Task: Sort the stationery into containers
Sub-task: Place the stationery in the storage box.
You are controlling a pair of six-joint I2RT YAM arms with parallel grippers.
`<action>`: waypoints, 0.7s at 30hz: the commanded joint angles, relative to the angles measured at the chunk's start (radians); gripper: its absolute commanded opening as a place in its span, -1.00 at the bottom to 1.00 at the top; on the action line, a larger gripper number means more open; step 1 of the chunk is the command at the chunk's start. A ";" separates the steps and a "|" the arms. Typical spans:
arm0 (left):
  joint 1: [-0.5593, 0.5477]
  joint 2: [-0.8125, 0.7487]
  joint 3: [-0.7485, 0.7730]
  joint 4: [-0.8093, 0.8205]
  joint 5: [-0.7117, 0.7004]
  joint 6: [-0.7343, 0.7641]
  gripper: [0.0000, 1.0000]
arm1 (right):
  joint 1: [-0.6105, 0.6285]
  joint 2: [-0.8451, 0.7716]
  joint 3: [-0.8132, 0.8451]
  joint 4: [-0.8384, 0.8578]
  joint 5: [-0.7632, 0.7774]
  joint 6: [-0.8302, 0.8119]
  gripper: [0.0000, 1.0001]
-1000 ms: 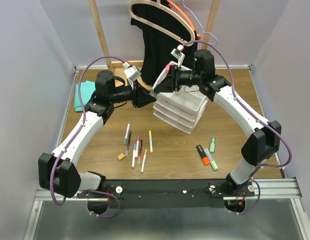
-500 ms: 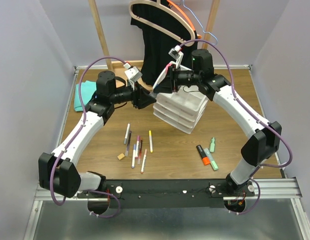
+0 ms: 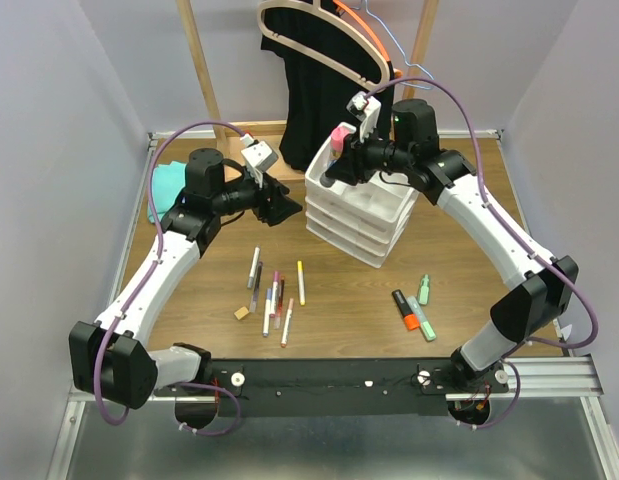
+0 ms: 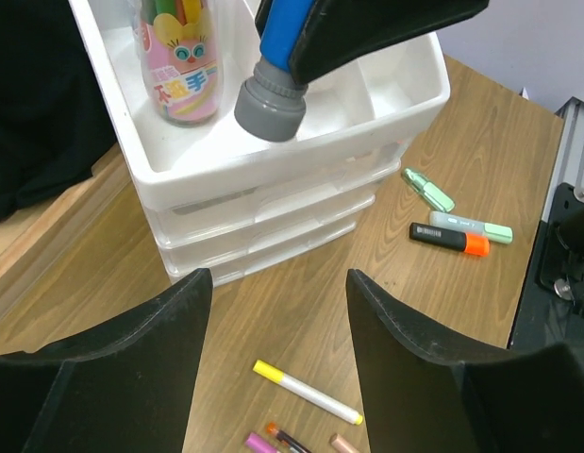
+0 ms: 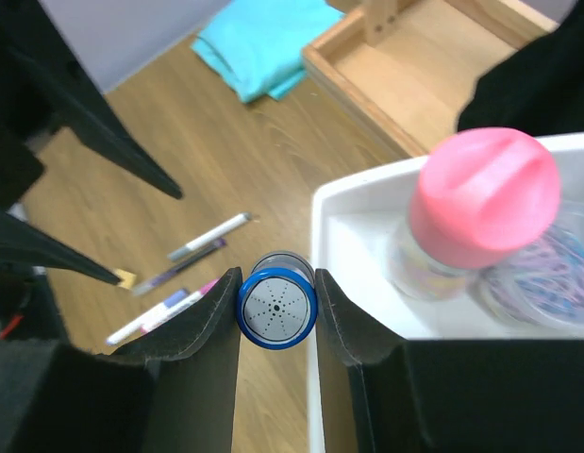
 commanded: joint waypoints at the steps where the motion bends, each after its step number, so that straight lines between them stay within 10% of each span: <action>1: 0.008 -0.025 -0.024 -0.008 -0.023 0.019 0.36 | 0.017 0.001 0.010 -0.047 0.156 -0.124 -0.99; 21: 0.023 -0.058 -0.075 0.015 -0.025 0.010 0.36 | 0.076 0.077 0.050 -0.076 0.332 -0.203 -0.99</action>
